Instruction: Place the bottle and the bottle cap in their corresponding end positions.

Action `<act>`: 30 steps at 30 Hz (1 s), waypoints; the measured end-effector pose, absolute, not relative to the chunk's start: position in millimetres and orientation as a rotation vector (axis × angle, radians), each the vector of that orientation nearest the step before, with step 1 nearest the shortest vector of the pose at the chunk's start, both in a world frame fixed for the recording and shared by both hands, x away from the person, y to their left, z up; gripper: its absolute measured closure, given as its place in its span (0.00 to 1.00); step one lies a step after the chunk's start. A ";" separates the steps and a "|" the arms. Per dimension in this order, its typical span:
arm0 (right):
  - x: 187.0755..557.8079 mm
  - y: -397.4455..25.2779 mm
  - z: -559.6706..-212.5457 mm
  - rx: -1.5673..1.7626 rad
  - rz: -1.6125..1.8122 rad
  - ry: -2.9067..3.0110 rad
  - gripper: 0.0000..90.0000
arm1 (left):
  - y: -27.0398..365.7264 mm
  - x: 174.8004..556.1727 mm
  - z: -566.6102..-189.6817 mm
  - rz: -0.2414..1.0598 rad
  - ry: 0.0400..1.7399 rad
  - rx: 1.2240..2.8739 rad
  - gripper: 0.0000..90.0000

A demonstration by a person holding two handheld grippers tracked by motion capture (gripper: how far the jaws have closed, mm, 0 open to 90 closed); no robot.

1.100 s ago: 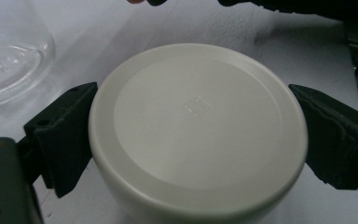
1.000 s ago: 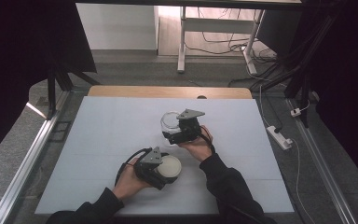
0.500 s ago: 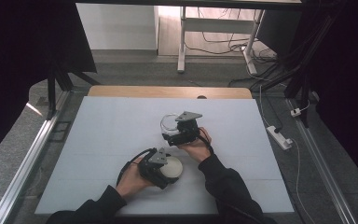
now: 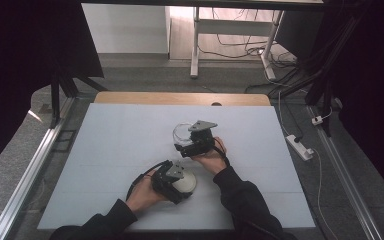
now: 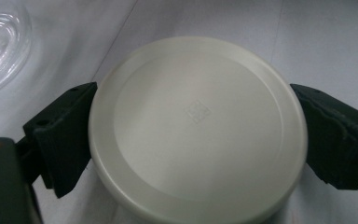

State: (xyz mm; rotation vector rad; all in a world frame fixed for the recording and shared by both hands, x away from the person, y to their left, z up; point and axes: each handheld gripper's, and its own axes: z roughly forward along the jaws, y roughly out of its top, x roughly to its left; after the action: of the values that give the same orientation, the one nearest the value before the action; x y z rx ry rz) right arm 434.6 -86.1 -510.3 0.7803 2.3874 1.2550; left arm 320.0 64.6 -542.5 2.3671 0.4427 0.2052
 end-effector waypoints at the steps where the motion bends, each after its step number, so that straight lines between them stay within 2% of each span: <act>1: 434.6 -86.0 -510.3 0.781 1.255 2.388 0.07 | 64.5 320.4 -542.7 0.197 0.447 2.367 0.08; 17: 435.4 -85.5 -509.1 0.796 1.243 2.401 0.06 | 63.8 322.2 -543.0 0.190 0.470 2.382 0.00; 23: 436.3 -87.1 -505.3 0.823 1.283 2.417 0.00 | 67.8 321.0 -541.8 0.176 0.476 2.347 0.00; 30: 433.5 -88.5 -500.4 0.825 1.307 2.407 0.00 | 71.6 318.8 -538.8 0.177 0.501 2.315 0.00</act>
State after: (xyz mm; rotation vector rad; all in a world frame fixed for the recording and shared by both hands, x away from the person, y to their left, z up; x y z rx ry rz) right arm 433.5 -88.5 -500.4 0.8253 2.4075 1.3072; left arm 318.8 71.6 -538.8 2.3147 0.5008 0.1769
